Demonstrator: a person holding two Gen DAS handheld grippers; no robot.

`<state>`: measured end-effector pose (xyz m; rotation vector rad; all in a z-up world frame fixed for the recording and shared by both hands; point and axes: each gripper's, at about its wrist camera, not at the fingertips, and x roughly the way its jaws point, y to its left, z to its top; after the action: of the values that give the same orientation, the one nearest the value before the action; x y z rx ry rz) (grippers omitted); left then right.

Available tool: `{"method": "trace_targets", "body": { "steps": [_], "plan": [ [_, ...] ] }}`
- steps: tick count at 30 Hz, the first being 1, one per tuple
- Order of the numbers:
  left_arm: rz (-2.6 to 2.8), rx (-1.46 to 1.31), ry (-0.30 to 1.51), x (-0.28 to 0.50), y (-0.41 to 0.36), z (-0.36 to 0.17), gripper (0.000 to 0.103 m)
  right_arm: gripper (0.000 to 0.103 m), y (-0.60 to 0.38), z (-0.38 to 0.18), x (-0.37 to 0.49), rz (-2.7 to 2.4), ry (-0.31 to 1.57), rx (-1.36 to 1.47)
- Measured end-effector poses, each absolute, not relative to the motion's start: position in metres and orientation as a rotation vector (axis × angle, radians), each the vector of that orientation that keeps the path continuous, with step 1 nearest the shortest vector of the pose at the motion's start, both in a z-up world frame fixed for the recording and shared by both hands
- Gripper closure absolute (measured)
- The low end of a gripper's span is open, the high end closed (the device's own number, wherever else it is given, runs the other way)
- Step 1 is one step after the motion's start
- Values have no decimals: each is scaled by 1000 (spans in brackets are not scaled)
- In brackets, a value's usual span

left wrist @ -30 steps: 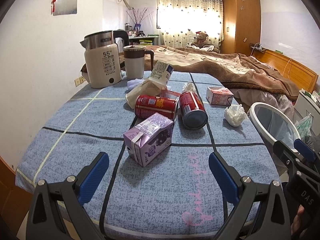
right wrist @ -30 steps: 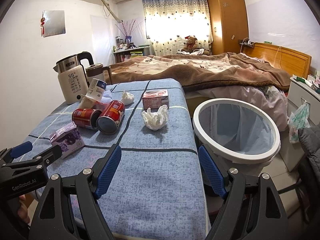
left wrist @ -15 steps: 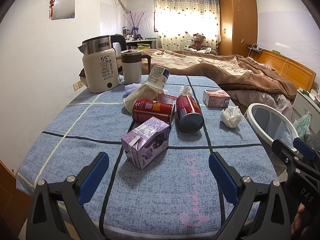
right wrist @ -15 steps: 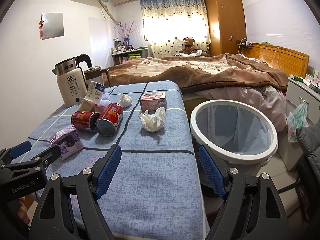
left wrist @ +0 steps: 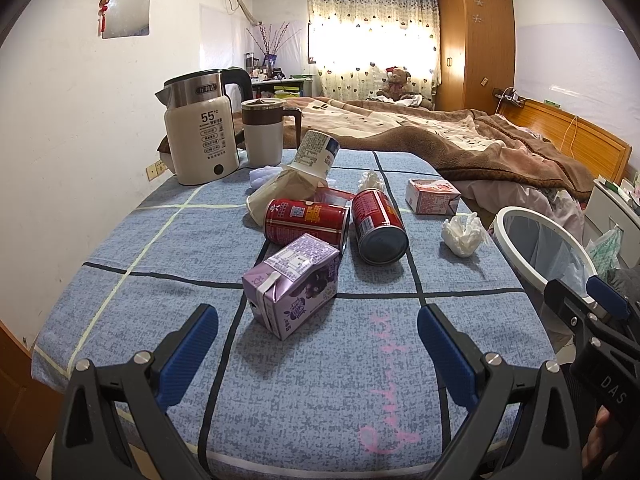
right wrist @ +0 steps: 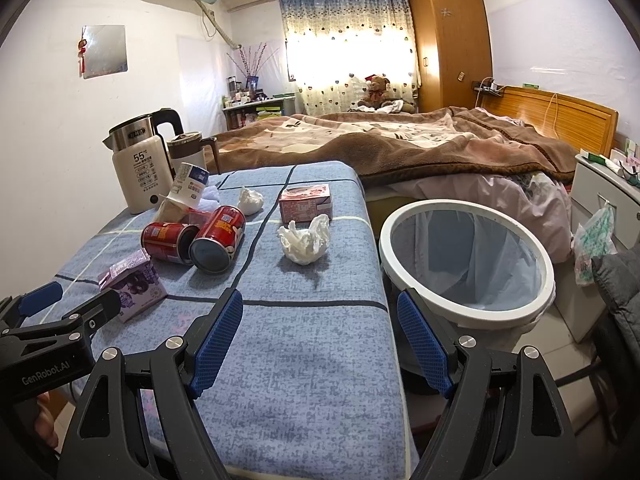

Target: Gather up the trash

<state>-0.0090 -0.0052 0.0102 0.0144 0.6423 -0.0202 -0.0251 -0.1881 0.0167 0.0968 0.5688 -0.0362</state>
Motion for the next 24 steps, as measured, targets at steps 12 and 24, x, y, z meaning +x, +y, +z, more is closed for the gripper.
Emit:
{"method": "trace_targets", "body": {
  "steps": [12, 24],
  "plan": [
    [-12, -12, 662, 0, 12, 5, 2, 23, -192, 13, -18, -42, 583, 108],
    [-47, -30, 693, 10, 20, -2, 2, 23, -188, 9, -4, -33, 594, 82]
  ]
}}
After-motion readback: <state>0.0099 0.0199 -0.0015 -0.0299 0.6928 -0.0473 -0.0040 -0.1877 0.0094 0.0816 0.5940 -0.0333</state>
